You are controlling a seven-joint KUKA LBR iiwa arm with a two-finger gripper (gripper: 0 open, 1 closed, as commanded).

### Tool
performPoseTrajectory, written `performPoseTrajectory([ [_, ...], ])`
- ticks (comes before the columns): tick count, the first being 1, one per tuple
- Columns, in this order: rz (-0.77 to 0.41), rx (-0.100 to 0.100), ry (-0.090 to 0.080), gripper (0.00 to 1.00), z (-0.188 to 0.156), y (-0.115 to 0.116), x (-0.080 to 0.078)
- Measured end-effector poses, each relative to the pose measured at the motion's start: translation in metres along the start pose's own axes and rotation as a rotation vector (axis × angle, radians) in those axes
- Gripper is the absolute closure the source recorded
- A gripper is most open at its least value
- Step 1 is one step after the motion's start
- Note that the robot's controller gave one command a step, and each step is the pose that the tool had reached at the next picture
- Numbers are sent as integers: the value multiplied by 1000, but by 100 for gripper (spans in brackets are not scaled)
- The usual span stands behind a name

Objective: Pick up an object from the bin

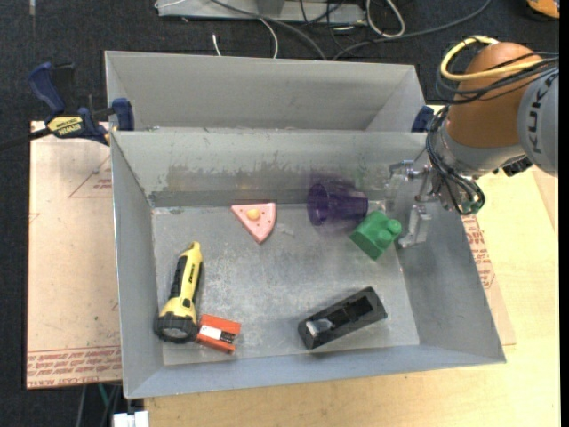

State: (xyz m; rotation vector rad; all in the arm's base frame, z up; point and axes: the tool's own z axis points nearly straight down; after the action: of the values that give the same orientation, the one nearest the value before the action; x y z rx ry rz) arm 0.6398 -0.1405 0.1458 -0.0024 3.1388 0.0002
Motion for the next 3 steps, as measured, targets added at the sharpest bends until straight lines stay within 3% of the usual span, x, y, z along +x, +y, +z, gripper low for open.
performPoseTrajectory([
  [2,23,0,-4,0,4,0,2],
  [3,-23,1,-5,0,46,20,10],
])
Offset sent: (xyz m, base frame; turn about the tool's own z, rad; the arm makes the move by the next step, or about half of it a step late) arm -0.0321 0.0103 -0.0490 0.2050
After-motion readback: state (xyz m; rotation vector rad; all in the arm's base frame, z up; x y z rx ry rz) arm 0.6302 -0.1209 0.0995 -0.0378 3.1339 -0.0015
